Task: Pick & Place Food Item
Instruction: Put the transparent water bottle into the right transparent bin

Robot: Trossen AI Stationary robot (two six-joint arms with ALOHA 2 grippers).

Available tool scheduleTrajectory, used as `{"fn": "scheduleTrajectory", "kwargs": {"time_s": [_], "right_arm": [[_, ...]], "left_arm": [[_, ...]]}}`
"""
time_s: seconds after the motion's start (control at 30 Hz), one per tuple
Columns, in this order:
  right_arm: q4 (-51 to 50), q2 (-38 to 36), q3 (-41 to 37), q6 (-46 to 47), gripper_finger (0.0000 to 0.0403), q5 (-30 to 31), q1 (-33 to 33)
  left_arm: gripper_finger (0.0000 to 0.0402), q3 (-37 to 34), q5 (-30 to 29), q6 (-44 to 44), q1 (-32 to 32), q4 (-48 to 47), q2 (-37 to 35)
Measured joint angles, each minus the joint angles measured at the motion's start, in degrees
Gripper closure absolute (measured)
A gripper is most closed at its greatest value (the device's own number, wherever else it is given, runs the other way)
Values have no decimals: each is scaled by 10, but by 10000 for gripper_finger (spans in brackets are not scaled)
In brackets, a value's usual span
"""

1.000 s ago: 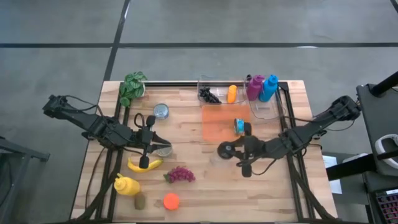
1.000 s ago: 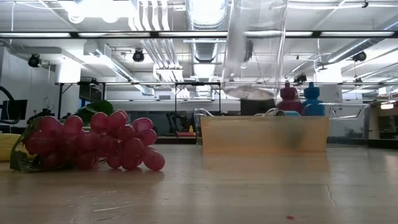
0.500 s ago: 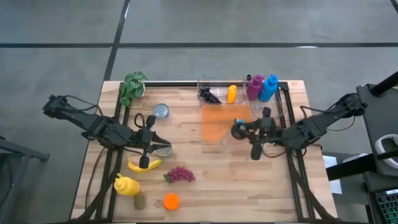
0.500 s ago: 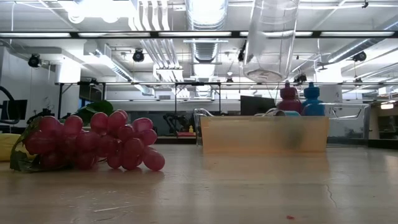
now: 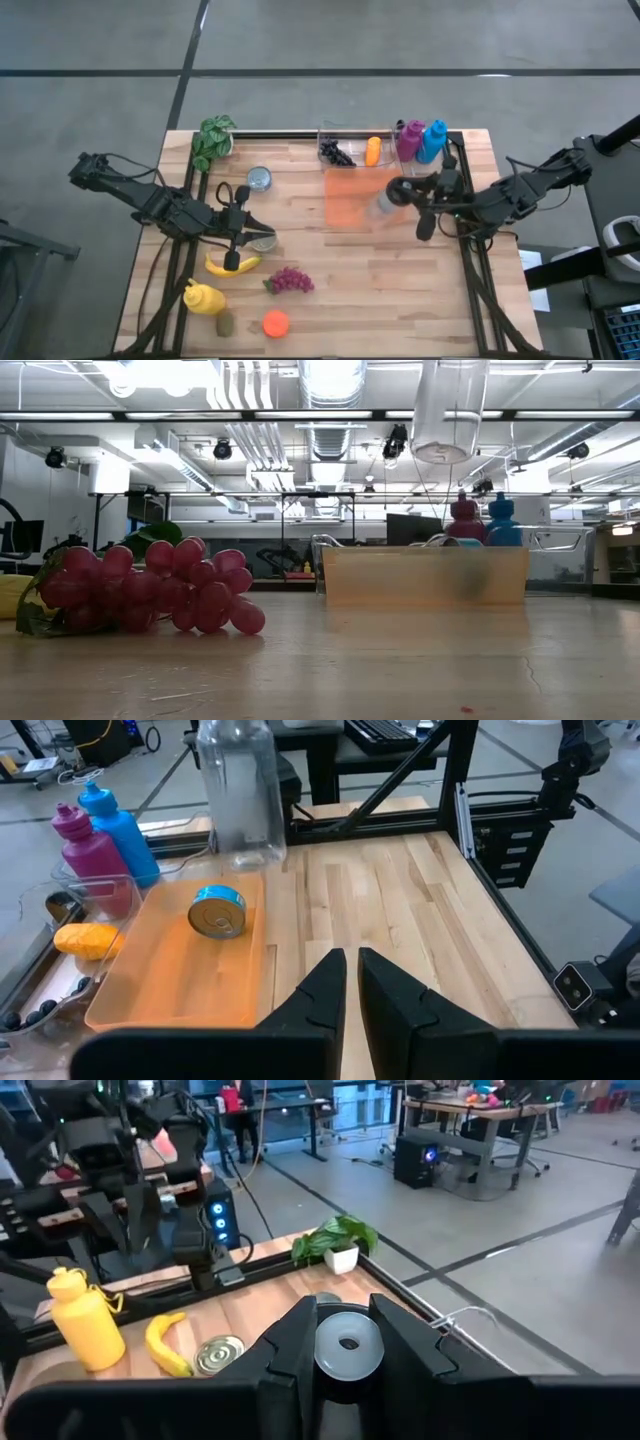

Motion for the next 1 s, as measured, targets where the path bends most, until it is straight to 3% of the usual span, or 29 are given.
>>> {"fn": "scheduleTrajectory", "kwargs": {"time_s": [0.27, 0.63, 1.0], "right_arm": [[-85, -1, 44, 43, 328, 45, 0], [-271, 0, 91, 209, 328, 106, 0], [-301, -12, 93, 235, 328, 148, 1]], "left_arm": [[369, 0, 0, 0, 0, 1, 0], [369, 0, 0, 2, 0, 1, 0], [369, 0, 0, 2, 0, 1, 0]]}}
